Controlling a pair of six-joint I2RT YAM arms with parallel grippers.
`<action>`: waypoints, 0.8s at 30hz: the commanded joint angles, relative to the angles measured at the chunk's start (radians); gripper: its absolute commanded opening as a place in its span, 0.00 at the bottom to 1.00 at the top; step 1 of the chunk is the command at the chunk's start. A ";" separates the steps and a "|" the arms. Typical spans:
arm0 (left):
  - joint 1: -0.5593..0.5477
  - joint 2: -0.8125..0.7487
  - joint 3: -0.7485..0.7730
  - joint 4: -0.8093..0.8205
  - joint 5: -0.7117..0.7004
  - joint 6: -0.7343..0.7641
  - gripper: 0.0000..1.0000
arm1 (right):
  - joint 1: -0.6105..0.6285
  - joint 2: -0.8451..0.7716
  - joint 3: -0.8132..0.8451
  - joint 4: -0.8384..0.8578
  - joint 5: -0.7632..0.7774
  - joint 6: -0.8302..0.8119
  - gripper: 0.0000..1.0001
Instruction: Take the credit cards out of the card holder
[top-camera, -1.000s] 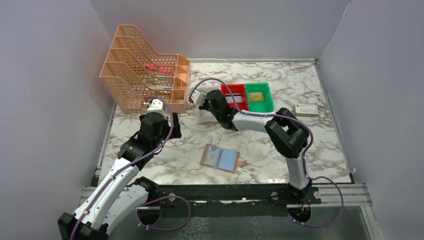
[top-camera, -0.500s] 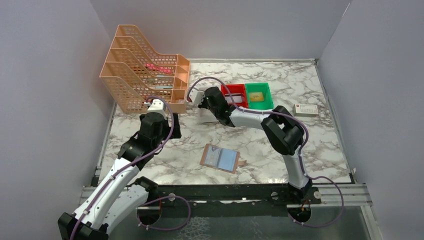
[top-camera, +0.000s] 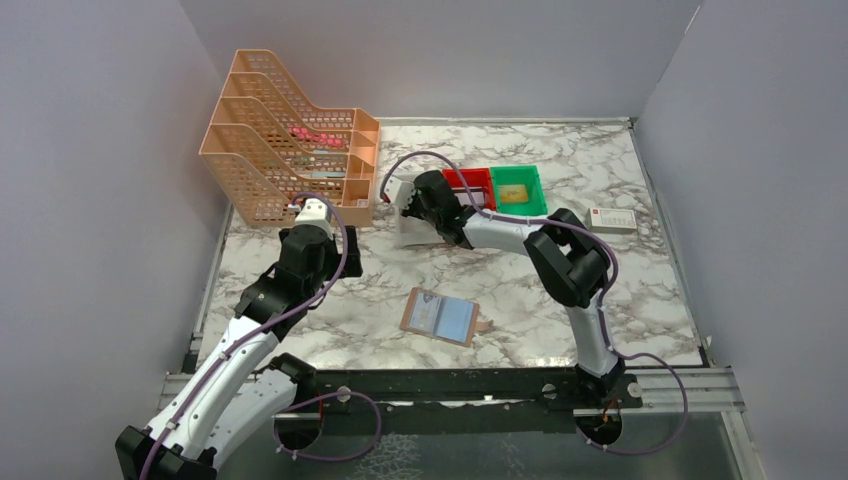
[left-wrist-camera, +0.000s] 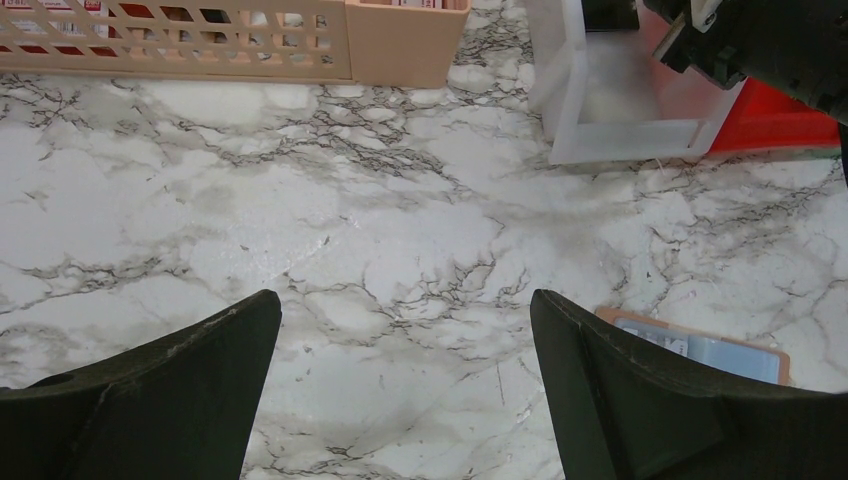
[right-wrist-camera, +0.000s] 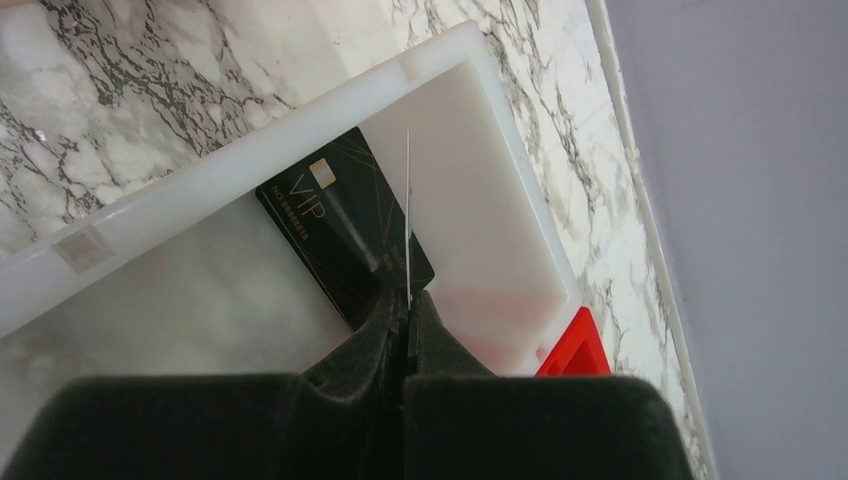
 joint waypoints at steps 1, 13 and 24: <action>0.004 -0.006 0.005 0.005 0.008 0.016 0.99 | -0.005 0.049 0.045 0.011 0.050 -0.053 0.01; 0.004 -0.001 0.006 0.006 0.013 0.016 0.99 | -0.005 0.046 0.098 -0.098 -0.004 0.015 0.26; 0.003 -0.001 0.003 0.006 0.016 0.016 0.99 | -0.008 0.014 0.107 -0.123 -0.067 0.094 0.31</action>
